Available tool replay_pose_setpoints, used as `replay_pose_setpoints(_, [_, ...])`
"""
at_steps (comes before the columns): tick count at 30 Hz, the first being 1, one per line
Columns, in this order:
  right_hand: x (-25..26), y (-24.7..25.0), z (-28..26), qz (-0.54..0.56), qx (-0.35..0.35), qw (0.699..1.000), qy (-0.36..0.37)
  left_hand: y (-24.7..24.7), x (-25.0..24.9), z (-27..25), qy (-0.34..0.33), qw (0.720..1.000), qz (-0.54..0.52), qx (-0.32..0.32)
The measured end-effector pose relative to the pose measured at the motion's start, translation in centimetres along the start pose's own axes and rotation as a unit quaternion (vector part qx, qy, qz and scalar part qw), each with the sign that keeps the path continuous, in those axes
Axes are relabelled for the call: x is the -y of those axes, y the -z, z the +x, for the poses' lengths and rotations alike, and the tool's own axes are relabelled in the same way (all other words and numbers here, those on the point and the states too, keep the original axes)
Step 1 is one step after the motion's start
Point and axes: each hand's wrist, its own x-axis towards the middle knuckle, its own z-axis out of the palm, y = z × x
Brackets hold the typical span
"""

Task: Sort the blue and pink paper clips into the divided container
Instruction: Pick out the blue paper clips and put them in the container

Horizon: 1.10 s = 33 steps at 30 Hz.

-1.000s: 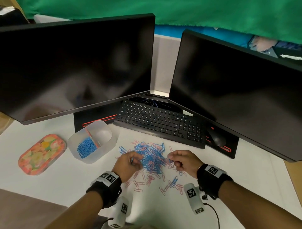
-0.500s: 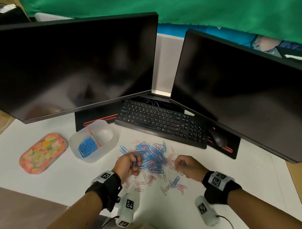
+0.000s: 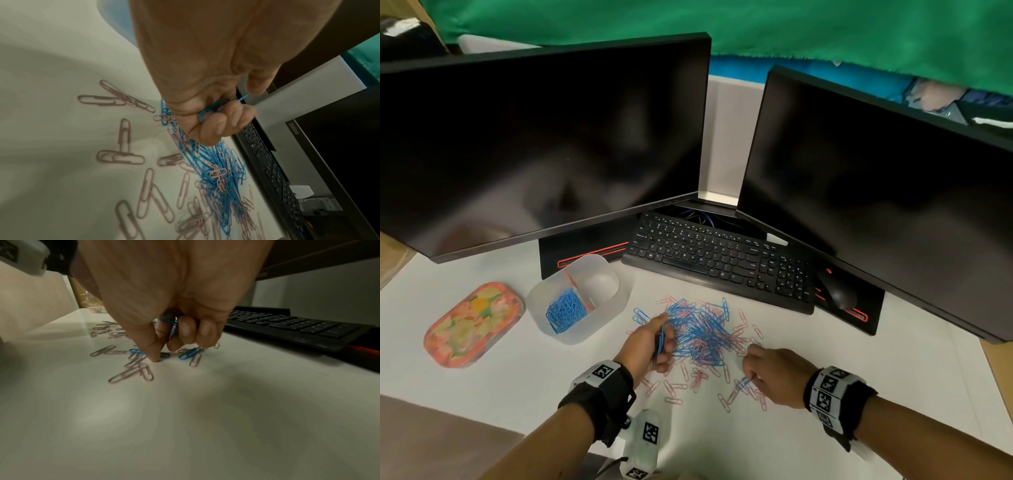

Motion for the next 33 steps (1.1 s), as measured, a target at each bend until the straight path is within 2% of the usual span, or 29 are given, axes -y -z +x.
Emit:
replay_pose_setpoints(5, [0.4,-0.2,0.4,-0.011,0.025,0.999,0.037,0.2,-0.1,-0.1,-0.007,1.000,0.017,-0.002])
replay_pose_setpoints(15, [0.3,0.1,0.3,0.002,0.053,0.998,-0.017,1.0,-0.4,-0.9,-0.011,1.000,0.013,-0.005])
replay_pose_setpoints(18, [0.5,0.6,0.1,0.079,0.008,0.996,-0.035,1.6,-0.6,-1.4,-0.019,1.000,0.012,-0.016])
replay_pose_setpoints(20, [1.3,1.4,0.9,0.172,-0.040,0.982,-0.065,2.2,-0.9,-1.9,-0.021,0.999,0.003,-0.027])
replay_pose_setpoints(22, [2.6,2.5,2.6,0.276,-0.071,0.954,-0.095,3.1,-1.1,-2.4,-0.017,0.999,-0.014,-0.046])
replay_pose_setpoints(24, [4.6,3.8,5.0,0.415,-0.056,0.900,-0.122,4.2,-1.5,-3.0,-0.012,0.997,-0.033,-0.066])
replay_pose_setpoints(27, [8.6,5.9,9.0,0.629,-0.026,0.763,-0.144,6.1,-2.5,-4.3,-0.018,0.993,-0.067,-0.092])
replay_pose_setpoints(29, [11.7,6.9,11.4,0.713,-0.018,0.684,-0.152,7.4,-3.3,-5.1,-0.031,0.989,-0.088,-0.119])
replay_pose_setpoints(30, [13.4,7.6,12.5,0.735,-0.011,0.660,-0.155,8.0,-3.7,-5.5,-0.041,0.986,-0.099,-0.131])
replay_pose_setpoints(31, [14.9,8.2,13.4,0.743,-0.001,0.650,-0.157,8.6,-4.1,-5.7,-0.052,0.982,-0.109,-0.144])
replay_pose_setpoints(33, [17.6,9.2,15.2,0.731,0.019,0.664,-0.156,9.7,-5.1,-6.0,-0.074,0.975,-0.128,-0.168])
